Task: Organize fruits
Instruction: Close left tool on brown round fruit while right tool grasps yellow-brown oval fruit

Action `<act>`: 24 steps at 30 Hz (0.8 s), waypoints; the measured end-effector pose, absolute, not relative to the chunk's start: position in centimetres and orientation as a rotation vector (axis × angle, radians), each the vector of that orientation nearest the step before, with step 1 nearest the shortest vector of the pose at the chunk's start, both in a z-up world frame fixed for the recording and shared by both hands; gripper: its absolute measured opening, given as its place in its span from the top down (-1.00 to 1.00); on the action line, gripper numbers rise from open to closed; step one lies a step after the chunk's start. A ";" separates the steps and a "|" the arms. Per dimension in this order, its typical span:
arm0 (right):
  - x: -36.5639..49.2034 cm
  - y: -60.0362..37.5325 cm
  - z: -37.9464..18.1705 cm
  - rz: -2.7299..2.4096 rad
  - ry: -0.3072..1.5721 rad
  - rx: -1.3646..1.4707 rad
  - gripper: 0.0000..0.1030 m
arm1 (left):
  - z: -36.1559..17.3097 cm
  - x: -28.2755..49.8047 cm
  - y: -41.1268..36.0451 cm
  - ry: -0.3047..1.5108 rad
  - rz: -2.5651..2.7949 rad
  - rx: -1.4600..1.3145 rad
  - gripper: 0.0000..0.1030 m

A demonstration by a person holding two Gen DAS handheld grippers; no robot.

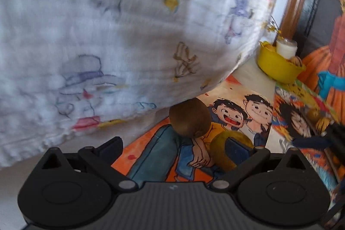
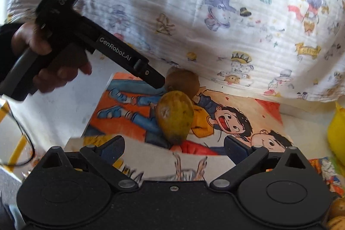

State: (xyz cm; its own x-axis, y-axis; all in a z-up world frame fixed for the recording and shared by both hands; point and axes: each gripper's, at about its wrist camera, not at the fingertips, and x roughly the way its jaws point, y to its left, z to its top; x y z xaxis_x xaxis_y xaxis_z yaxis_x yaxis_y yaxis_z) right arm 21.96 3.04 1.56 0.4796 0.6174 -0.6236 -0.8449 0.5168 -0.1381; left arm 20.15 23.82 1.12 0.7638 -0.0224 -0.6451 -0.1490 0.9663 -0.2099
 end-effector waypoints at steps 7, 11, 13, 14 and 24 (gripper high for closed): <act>23.6 4.8 0.5 0.932 0.577 -0.432 -0.82 | 0.3 22.2 24.4 0.716 0.071 -0.378 -0.99; 24.2 5.3 -0.1 0.931 0.604 -0.418 -0.76 | -0.1 23.2 24.6 0.728 0.070 -0.435 -0.93; 24.6 5.6 -0.3 0.935 0.617 -0.404 -0.72 | -0.2 23.6 24.7 0.734 0.069 -0.454 -0.87; 24.8 5.6 -0.4 0.934 0.622 -0.396 -0.71 | -0.3 23.8 24.7 0.740 0.071 -0.461 -0.84; 26.6 6.1 -1.1 0.940 0.663 -0.289 -0.59 | -0.4 25.4 25.1 0.760 0.104 -0.525 -0.54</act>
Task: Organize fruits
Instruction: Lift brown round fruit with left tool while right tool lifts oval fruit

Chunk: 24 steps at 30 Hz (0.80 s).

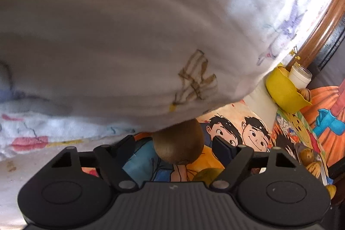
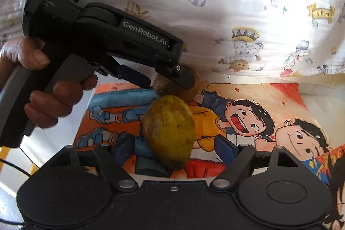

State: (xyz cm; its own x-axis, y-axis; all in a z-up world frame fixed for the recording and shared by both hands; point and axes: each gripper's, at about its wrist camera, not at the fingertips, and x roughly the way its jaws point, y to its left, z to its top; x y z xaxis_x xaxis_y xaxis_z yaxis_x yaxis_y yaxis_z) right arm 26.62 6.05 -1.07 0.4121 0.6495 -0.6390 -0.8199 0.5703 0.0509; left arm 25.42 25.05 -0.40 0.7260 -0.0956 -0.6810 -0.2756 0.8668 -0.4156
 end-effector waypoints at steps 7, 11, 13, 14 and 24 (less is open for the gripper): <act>27.1 6.6 -1.0 0.951 0.662 -0.267 -0.34 | -0.4 26.0 25.2 0.774 0.133 -0.551 -0.40; 27.1 6.8 -1.1 0.951 0.663 -0.265 -0.24 | -0.6 26.4 25.1 0.788 0.100 -0.583 -0.18; 27.2 7.0 -1.3 0.952 0.664 -0.264 -0.23 | -0.7 26.6 24.9 0.796 0.096 -0.580 -0.14; 27.2 7.1 -1.3 0.953 0.664 -0.264 -0.23 | -0.7 26.8 24.8 0.799 0.093 -0.582 -0.13; 27.0 7.3 -1.4 0.968 0.650 -0.256 -0.06 | -0.9 27.1 24.9 0.803 0.095 -0.618 -0.10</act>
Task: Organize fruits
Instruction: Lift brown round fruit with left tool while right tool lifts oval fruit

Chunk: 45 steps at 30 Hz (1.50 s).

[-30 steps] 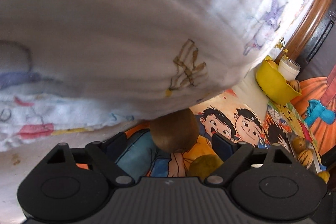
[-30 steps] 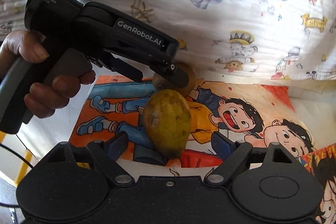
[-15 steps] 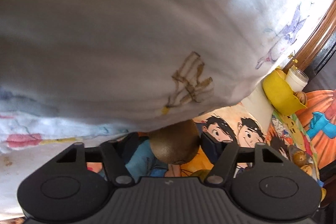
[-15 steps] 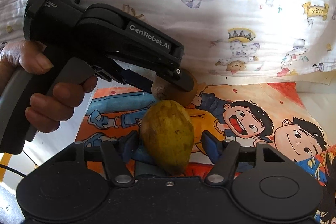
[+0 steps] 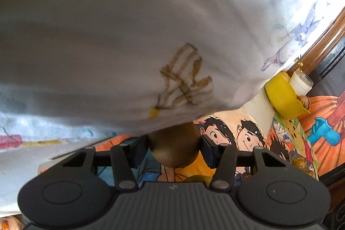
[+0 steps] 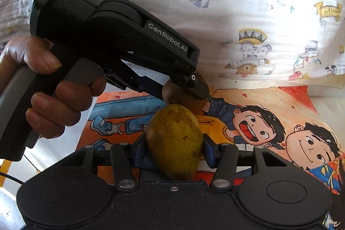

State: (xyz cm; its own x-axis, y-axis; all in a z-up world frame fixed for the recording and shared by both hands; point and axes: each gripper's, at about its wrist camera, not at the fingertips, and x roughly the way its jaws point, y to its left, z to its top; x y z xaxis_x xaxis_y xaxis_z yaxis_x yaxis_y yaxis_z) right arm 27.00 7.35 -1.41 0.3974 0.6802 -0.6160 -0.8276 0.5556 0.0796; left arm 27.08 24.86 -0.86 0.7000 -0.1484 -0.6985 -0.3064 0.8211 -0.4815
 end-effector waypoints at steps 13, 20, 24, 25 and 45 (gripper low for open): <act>27.1 5.5 -1.2 0.947 0.664 -0.229 -0.06 | -0.9 26.4 24.3 0.779 0.064 -0.569 -0.09; 27.2 4.3 -1.0 0.928 0.665 -0.224 -0.06 | -0.8 25.7 24.2 0.769 0.055 -0.552 -0.09; 27.4 3.2 -0.8 0.917 0.661 -0.218 -0.05 | -0.9 25.0 23.9 0.751 0.037 -0.523 -0.09; 27.4 3.0 -0.7 0.912 0.660 -0.217 -0.06 | -0.9 24.7 23.8 0.747 0.032 -0.515 -0.09; 27.1 -2.5 1.8 0.775 0.631 -0.148 -0.05 | -0.7 22.6 20.5 0.729 -0.131 -0.440 -0.08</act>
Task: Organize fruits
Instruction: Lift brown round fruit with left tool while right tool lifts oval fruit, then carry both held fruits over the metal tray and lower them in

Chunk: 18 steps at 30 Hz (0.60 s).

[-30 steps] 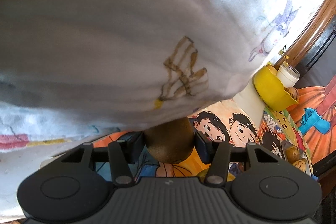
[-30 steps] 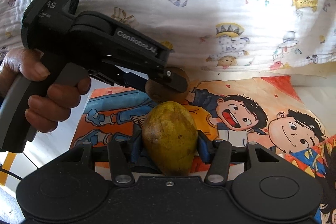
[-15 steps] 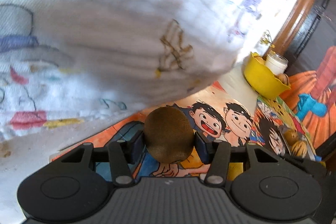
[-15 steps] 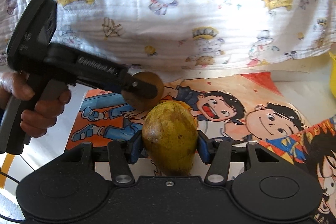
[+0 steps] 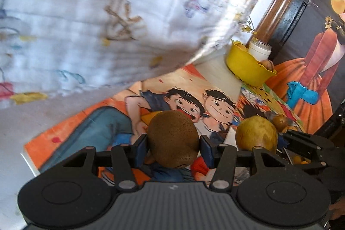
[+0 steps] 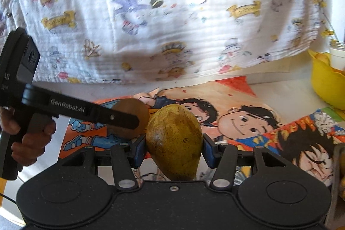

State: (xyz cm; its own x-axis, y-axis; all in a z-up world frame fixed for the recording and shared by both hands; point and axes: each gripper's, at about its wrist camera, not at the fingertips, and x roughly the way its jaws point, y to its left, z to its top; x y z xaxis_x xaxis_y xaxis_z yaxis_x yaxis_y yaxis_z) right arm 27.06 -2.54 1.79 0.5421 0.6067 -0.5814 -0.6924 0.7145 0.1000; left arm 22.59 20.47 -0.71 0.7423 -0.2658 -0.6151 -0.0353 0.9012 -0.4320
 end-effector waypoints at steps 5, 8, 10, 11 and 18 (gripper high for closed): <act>26.9 -4.6 2.6 0.731 0.620 -0.123 -0.05 | -0.3 22.2 19.2 0.729 -0.165 -0.443 -0.08; 26.7 -6.2 3.2 0.707 0.609 -0.101 -0.05 | 0.3 22.2 18.1 0.725 -0.188 -0.438 -0.08; 26.5 -7.3 3.7 0.687 0.600 -0.089 -0.05 | 0.8 22.3 17.2 0.721 -0.202 -0.432 -0.08; 26.4 -7.9 3.8 0.677 0.595 -0.083 -0.05 | 1.1 22.4 16.6 0.718 -0.211 -0.427 -0.08; 25.9 -12.8 5.1 0.610 0.571 -0.044 -0.05 | 3.5 23.0 12.4 0.700 -0.268 -0.386 -0.08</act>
